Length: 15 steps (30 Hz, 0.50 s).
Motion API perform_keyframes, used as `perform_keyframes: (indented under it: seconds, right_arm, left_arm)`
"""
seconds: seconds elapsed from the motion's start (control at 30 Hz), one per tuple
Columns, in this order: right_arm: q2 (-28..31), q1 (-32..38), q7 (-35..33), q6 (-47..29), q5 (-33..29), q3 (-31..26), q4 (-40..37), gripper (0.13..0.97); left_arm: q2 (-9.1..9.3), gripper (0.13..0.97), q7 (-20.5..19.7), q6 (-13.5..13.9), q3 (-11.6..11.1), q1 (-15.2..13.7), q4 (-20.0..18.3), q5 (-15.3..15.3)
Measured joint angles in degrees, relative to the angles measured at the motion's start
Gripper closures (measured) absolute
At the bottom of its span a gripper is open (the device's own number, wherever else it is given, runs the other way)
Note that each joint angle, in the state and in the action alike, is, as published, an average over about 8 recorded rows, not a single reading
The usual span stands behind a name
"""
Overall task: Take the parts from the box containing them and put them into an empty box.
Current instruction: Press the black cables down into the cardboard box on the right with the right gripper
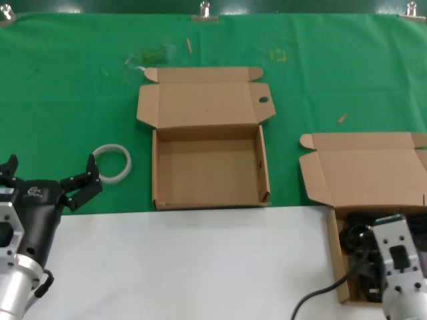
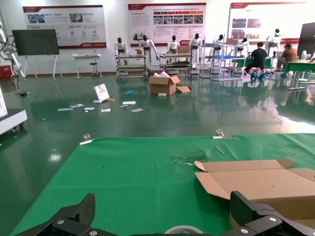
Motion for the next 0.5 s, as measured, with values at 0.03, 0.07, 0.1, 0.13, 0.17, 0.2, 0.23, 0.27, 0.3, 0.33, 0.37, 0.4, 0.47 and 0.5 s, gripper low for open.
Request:
perform_keyframes:
  seconds: [0.03, 0.07, 0.1, 0.13, 0.17, 0.2, 0.23, 0.27, 0.3, 0.33, 0.37, 0.4, 0.47, 0.5]
  right_arm:
    - [0.0, -0.14, -2.01, 1.04, 0.3, 0.46, 0.72, 0.129]
    - [0.0, -0.23, -4.0, 2.0, 0.55, 0.9, 1.39, 0.129]
    - [0.0, -0.3, -6.02, 2.98, 0.83, 1.35, 2.05, 0.129]
    - [0.0, -0.31, -7.9, 3.86, 1.11, 1.76, 2.62, 0.129]
    - [0.0, -0.27, -9.65, 4.63, 1.41, 2.14, 3.08, 0.129]
    - [0.0, -0.2, -11.39, 5.37, 1.76, 2.5, 3.45, 0.129]
    - [0.0, -0.1, -12.98, 6.0, 2.14, 2.84, 3.73, 0.129]
    - [0.0, 0.02, -14.47, 6.53, 2.55, 3.17, 3.88, 0.129]
    - [0.0, 0.17, -15.86, 6.94, 3.0, 3.5, 3.92, 0.129]
    - [0.0, 0.32, -17.13, 7.25, 3.44, 3.82, 3.87, 0.129]
    - [0.0, 0.47, -18.19, 7.43, 3.86, 4.12, 3.73, 0.129]
    - [0.0, 0.63, -19.14, 7.51, 4.25, 4.4, 3.51, 0.129]
    - [0.0, 0.94, -20.63, 7.37, 4.88, 4.92, 2.87, 0.129]
    - [0.0, 1.1, -21.23, 7.16, 5.13, 5.17, 2.44, 0.129]
  left_arm:
    - [0.0, 0.132, 0.0, 0.0, 0.0, 0.0, 0.0, 0.0]
    - [0.0, 0.132, 0.0, 0.0, 0.0, 0.0, 0.0, 0.0]
    - [0.0, 0.132, 0.0, 0.0, 0.0, 0.0, 0.0, 0.0]
    - [0.0, 0.132, 0.0, 0.0, 0.0, 0.0, 0.0, 0.0]
    - [0.0, 0.132, 0.0, 0.0, 0.0, 0.0, 0.0, 0.0]
    - [0.0, 0.132, 0.0, 0.0, 0.0, 0.0, 0.0, 0.0]
    - [0.0, 0.132, 0.0, 0.0, 0.0, 0.0, 0.0, 0.0]
    - [0.0, 0.132, 0.0, 0.0, 0.0, 0.0, 0.0, 0.0]
    - [0.0, 0.132, 0.0, 0.0, 0.0, 0.0, 0.0, 0.0]
    - [0.0, 0.132, 0.0, 0.0, 0.0, 0.0, 0.0, 0.0]
    - [0.0, 0.132, 0.0, 0.0, 0.0, 0.0, 0.0, 0.0]
    - [0.0, 0.132, 0.0, 0.0, 0.0, 0.0, 0.0, 0.0]
    - [0.0, 0.132, 0.0, 0.0, 0.0, 0.0, 0.0, 0.0]
    - [0.0, 0.132, 0.0, 0.0, 0.0, 0.0, 0.0, 0.0]
